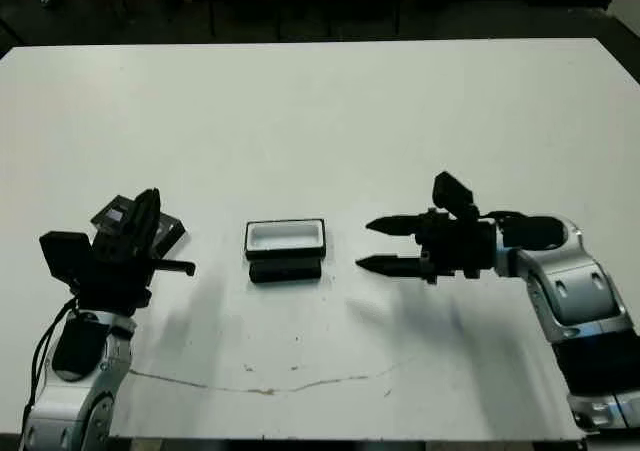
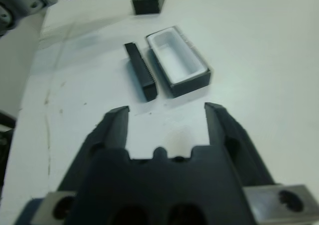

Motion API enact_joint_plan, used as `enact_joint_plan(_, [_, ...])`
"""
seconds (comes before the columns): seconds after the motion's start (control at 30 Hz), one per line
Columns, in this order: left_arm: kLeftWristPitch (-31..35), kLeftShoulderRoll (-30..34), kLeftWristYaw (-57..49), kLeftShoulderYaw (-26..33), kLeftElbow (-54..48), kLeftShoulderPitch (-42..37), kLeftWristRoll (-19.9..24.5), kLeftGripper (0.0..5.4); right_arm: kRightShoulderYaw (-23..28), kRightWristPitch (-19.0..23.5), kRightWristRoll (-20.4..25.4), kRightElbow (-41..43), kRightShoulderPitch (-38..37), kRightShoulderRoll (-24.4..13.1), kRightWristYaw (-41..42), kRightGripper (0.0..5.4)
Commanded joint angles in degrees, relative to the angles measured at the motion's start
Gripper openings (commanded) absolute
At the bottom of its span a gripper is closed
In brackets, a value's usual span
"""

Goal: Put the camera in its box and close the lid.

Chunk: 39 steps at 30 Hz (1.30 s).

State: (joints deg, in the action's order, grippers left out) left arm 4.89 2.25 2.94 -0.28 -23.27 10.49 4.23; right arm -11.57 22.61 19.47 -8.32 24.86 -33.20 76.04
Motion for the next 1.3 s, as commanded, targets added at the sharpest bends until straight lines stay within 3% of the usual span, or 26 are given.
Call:
enact_joint_plan(0.03, [0.39, 0.5, 0.04, 0.0, 0.77, 0.88, -0.82, 0.0, -2.26, -2.23, -1.08, -5.15, 3.36, 0.8, 3.9, 3.92])
enact_joint_plan(0.3, [0.67, 0.21, 0.11, 0.25, 0.65, 0.96, -0.02, 0.0, -3.47, -3.9, -0.76, -15.29, 8.45, 4.54, 9.57, 5.34])
enact_joint_plan(0.77, [1.57, 0.17, 0.08, 0.13, -0.45, 1.26, 0.08, 0.0, -1.44, -4.09, -0.16, -19.03, 9.19, 5.82, 13.37, 5.39])
enact_joint_plan(0.9, [1.66, 0.12, 0.11, 0.11, -0.56, 1.36, 0.24, 0.0, -0.71, -5.31, -0.56, -19.95, 9.09, 5.64, 13.24, 4.9])
enact_joint_plan(1.3, [1.01, 0.29, 0.03, -0.04, -0.52, 1.66, -0.44, 0.0, -1.48, -6.71, -2.94, -23.2, 9.5, 6.85, 13.23, 2.74])
